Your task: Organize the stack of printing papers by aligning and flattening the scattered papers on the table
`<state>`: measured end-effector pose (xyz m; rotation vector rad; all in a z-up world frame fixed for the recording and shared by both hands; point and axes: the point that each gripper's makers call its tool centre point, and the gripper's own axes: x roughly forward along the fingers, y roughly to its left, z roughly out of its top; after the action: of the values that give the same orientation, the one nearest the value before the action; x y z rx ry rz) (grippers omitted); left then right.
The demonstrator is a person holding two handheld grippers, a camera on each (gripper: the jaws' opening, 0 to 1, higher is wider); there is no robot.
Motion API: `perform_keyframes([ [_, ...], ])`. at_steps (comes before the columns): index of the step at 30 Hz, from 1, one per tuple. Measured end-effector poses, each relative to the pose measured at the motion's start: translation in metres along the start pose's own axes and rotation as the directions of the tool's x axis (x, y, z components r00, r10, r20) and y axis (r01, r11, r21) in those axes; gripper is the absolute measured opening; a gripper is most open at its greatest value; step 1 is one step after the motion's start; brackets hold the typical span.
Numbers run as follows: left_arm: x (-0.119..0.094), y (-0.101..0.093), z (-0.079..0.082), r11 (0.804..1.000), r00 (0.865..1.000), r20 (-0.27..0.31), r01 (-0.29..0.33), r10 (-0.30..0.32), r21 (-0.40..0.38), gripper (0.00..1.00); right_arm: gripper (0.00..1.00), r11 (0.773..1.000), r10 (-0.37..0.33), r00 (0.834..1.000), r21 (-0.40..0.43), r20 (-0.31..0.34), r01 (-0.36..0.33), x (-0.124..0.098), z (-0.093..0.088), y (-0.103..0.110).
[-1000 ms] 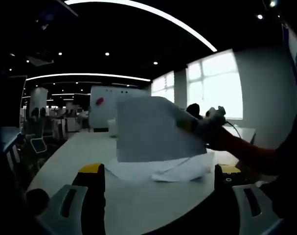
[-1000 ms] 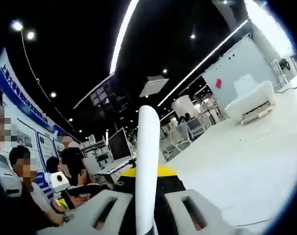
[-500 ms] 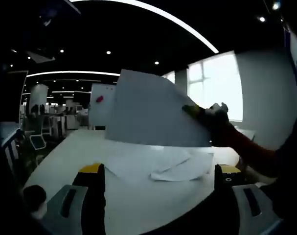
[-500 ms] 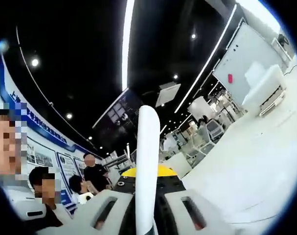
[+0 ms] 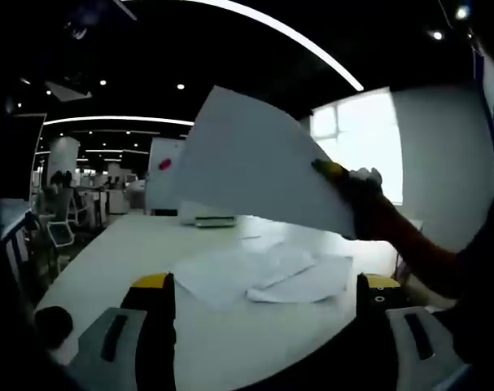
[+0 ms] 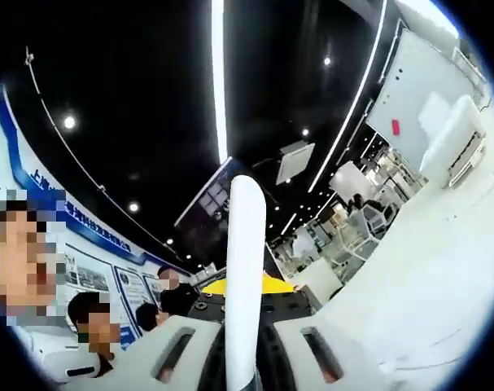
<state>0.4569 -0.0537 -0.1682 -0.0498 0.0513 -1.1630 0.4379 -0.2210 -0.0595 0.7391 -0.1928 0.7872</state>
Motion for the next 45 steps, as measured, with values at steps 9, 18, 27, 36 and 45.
perform_keyframes([
  [9, 0.001, 0.001, 0.001, 1.000, 1.000, 0.010, 0.013, -0.013, -0.028, 0.94, 0.00, 0.998, 0.045, 0.999, 0.037, 0.018, -0.045, 0.001, 0.003, 0.008],
  [18, 0.006, 0.002, -0.005, 0.999, 1.000, 0.009, 0.009, -0.008, -0.041, 0.94, 0.00, 0.998, 0.054, 0.998, -0.015, -0.016, -0.054, 0.001, -0.005, 0.010],
  [27, 0.014, 0.002, -0.003, 0.999, 1.000, 0.015, 0.019, -0.019, -0.030, 0.94, 0.00, 0.999, 0.037, 0.998, -0.030, -0.060, -0.038, -0.007, -0.014, -0.003],
  [36, 0.020, -0.005, -0.003, 0.999, 0.999, 0.015, 0.038, -0.038, -0.029, 0.93, 0.00, 0.999, 0.032, 0.999, -0.018, -0.044, -0.033, -0.004, -0.008, 0.003],
  [45, 0.017, -0.004, 0.002, 0.999, 0.999, 0.034, 0.034, -0.033, -0.029, 0.93, 0.00, 0.998, 0.057, 0.997, -0.012, -0.048, -0.057, -0.002, -0.008, 0.009],
])
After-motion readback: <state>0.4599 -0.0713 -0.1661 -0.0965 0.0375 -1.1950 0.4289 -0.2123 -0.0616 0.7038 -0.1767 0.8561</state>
